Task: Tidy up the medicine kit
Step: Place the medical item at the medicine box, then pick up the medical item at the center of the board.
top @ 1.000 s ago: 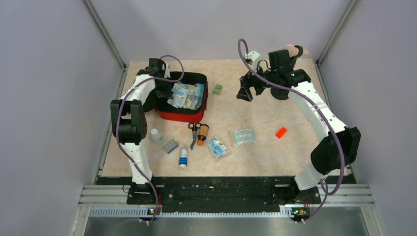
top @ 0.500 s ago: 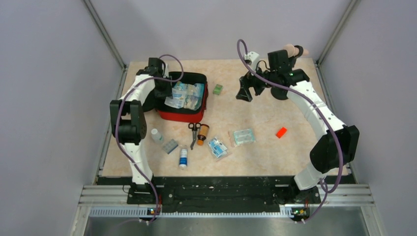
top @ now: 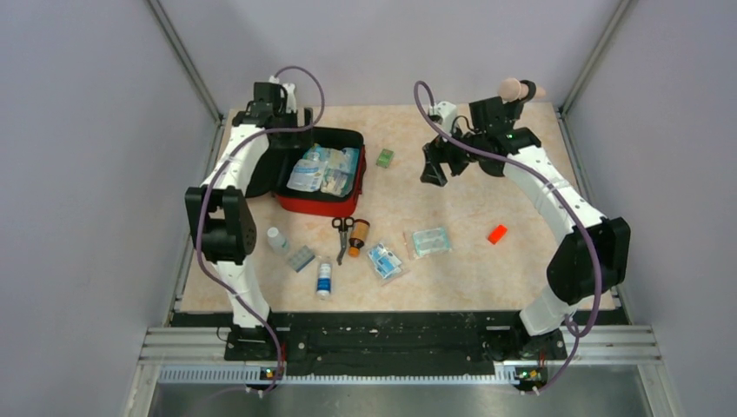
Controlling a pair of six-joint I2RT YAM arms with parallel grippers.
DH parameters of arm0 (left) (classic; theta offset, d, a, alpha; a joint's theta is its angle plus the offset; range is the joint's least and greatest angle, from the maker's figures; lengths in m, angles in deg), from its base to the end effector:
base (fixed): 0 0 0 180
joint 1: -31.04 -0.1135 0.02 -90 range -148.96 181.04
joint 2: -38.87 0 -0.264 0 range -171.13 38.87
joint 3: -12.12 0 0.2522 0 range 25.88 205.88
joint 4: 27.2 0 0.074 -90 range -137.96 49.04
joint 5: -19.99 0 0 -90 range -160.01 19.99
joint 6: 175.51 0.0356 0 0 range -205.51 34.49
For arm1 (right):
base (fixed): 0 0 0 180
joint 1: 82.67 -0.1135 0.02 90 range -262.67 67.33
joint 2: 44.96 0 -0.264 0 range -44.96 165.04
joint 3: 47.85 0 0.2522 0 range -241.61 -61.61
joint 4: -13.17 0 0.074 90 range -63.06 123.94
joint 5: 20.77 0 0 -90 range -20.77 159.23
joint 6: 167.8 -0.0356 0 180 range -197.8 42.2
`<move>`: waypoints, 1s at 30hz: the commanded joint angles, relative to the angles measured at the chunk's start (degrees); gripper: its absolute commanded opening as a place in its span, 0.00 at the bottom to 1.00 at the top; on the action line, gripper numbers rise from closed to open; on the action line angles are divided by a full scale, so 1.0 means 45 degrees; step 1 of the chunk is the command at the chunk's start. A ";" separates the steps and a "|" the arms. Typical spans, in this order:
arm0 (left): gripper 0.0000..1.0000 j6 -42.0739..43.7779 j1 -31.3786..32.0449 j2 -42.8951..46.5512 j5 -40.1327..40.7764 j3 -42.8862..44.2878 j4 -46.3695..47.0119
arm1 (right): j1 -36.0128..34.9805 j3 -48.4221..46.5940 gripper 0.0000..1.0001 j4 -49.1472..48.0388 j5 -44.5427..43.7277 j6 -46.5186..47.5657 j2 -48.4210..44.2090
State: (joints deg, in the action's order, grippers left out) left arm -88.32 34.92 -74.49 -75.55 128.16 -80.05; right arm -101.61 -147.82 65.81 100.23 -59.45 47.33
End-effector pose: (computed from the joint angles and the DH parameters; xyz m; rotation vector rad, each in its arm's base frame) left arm 0.4454 -0.0337 0.2836 0.0658 2.4474 -0.1700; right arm 0.3293 0.1324 0.3371 -0.9800 2.0822 0.6389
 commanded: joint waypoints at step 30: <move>0.85 -0.2970 0.1071 0.6698 -0.2416 -0.5648 0.5899 | -0.1007 0.7239 0.62 0.0663 -0.1096 1.2500 -0.0855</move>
State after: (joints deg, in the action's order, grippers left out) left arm -101.30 39.90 -46.12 -86.59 102.59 -55.15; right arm -105.46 -116.68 74.46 95.47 -3.41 44.55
